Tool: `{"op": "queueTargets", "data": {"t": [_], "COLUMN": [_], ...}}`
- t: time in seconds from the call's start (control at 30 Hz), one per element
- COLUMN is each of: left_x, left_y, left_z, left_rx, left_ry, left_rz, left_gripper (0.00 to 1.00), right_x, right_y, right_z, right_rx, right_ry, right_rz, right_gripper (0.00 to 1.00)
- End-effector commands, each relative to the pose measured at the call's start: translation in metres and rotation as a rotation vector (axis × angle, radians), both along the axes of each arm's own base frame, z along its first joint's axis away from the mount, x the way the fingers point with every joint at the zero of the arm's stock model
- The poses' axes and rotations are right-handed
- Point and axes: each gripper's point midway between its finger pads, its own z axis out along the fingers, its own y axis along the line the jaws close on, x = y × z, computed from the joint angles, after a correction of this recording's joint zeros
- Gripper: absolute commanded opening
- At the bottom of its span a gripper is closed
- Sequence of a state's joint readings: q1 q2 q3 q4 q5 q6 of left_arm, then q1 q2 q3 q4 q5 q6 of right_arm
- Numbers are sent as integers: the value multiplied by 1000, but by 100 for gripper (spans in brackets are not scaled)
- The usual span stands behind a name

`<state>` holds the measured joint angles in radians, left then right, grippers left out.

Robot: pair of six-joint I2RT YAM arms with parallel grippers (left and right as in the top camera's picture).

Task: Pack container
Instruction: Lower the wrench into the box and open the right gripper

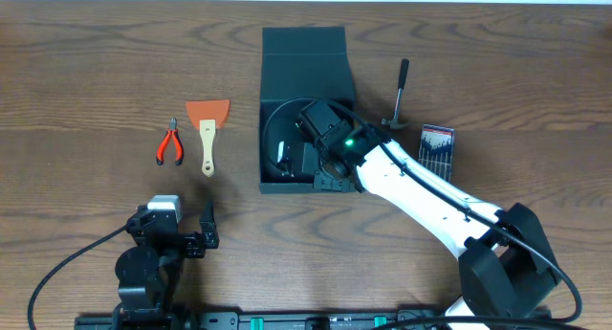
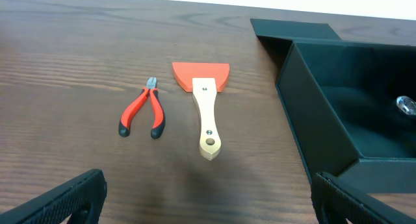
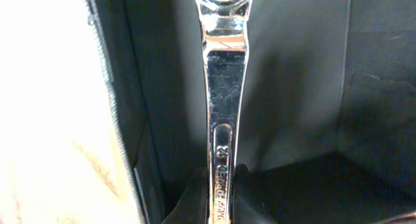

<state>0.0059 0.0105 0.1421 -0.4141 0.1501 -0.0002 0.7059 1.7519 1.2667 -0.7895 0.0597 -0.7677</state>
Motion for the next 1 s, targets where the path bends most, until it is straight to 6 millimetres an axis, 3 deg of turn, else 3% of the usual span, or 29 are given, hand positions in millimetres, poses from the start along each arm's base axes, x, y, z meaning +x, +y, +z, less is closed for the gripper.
{"op": "queueTargets", "data": {"t": [0.0, 0.4, 0.97], "left_x": [0, 0, 0], "left_y": [2, 2, 2], "left_z": [-9, -9, -9], "left_rx": [0, 0, 0], "left_ry": [16, 16, 16], "left_rz": [12, 12, 12], "left_gripper": [98, 98, 99], "right_x": [-8, -19, -10], "right_y": [12, 19, 27], "right_z": [1, 1, 4], "right_rx": [20, -35, 5], "right_ry": [14, -14, -50], "right_rz": [52, 116, 99], "right_gripper": [1, 1, 1]}}
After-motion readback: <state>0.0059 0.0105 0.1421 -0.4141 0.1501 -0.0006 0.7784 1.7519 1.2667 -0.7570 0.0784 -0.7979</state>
